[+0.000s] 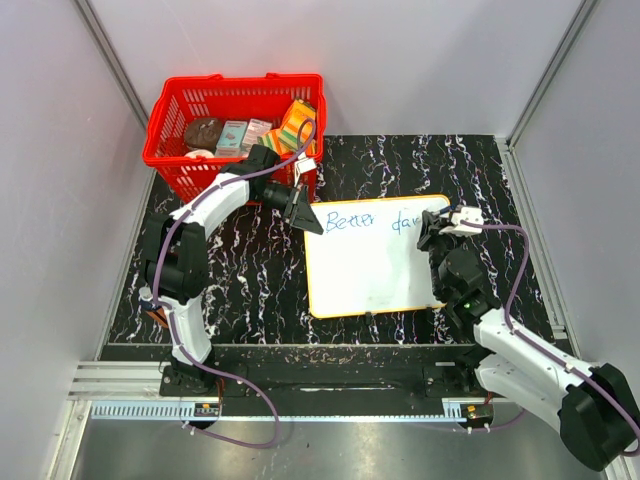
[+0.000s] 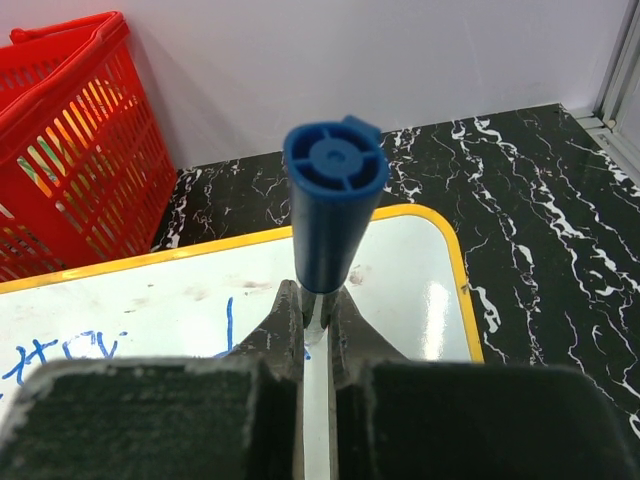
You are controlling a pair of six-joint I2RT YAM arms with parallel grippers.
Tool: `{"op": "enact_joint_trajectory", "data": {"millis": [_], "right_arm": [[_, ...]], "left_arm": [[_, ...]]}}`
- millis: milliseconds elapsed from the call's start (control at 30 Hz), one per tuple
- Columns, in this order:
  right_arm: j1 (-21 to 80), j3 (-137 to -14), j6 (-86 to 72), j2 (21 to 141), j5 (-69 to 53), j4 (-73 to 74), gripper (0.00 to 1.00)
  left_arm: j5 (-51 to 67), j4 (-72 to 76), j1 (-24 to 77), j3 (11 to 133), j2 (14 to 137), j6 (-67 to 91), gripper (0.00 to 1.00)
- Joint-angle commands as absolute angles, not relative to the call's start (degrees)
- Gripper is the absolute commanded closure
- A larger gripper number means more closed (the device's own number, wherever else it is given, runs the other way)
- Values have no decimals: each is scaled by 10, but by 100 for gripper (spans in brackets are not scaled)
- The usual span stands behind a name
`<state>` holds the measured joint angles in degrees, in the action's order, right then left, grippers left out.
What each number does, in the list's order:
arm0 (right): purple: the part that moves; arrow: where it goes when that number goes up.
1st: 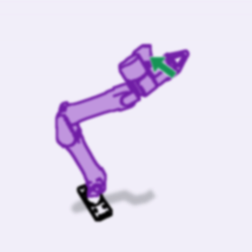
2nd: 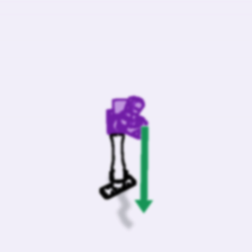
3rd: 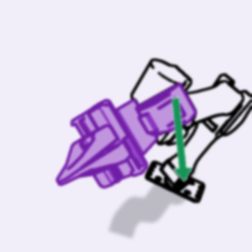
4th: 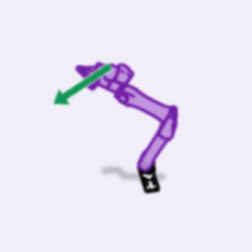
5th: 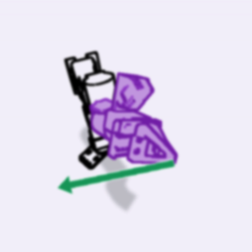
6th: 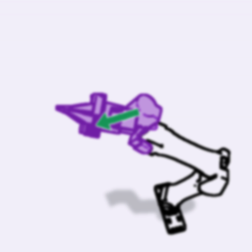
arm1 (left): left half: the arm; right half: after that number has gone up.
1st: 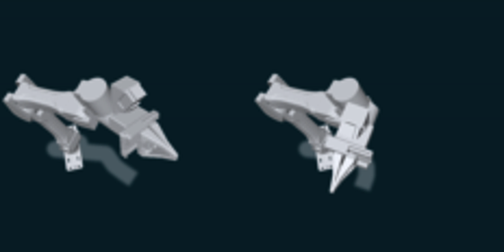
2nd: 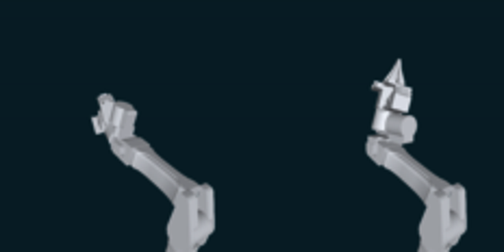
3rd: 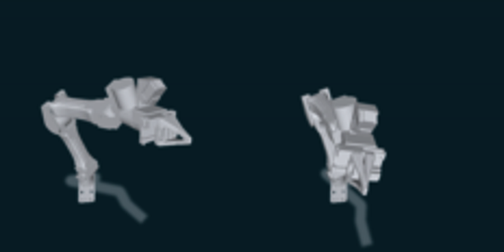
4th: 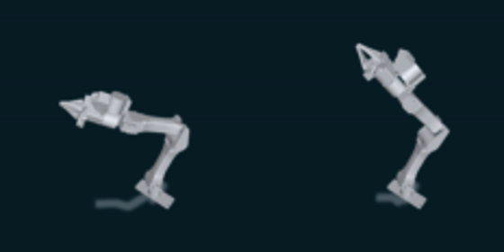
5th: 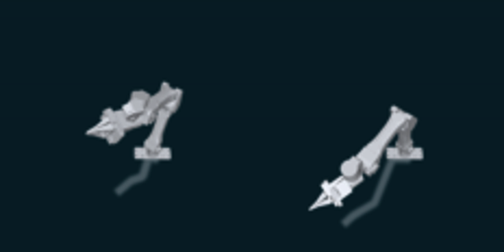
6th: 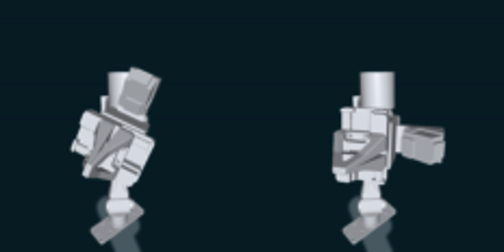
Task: Write a sentence on the whiteboard
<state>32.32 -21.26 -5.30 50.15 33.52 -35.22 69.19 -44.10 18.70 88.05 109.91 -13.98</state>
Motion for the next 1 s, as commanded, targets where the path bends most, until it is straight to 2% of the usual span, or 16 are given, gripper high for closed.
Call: {"op": "enact_joint_trajectory", "data": {"millis": [0,967], "right_arm": [[324,-205,-75,494,335,-338,100],[324,-184,-133,443,288,-255,100]], "left_arm": [[590,-420,194,889,1087,-194,100],[586,-420,194,891,1088,-192,100]]}}
